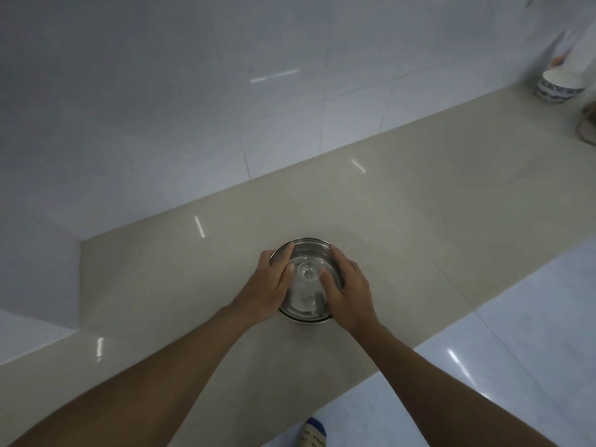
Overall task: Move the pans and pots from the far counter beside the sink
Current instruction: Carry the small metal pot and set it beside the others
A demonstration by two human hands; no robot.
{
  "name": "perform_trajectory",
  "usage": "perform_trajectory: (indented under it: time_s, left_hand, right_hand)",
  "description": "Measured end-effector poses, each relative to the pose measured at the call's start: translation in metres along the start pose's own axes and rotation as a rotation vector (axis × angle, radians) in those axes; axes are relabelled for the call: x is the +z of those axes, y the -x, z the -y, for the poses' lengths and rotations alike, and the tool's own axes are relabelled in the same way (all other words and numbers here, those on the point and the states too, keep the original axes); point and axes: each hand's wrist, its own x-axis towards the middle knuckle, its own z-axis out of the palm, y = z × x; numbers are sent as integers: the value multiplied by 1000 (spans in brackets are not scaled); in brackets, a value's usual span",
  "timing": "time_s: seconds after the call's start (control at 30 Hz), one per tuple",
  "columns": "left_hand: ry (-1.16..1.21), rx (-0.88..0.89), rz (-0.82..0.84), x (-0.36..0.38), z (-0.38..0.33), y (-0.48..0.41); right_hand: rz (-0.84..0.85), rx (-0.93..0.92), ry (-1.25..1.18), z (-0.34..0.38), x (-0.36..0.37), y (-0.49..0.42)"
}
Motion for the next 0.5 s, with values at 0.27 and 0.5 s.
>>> perform_trajectory:
  time_s: [0.27,0.5]
  left_hand:
    - [0,-89,-159,-93,40,74]
    - [-27,-136,-377,-184,93,186]
  right_hand:
    - [202,-157,-25,85,65,4]
    - [355,-302,-100,183,160,58]
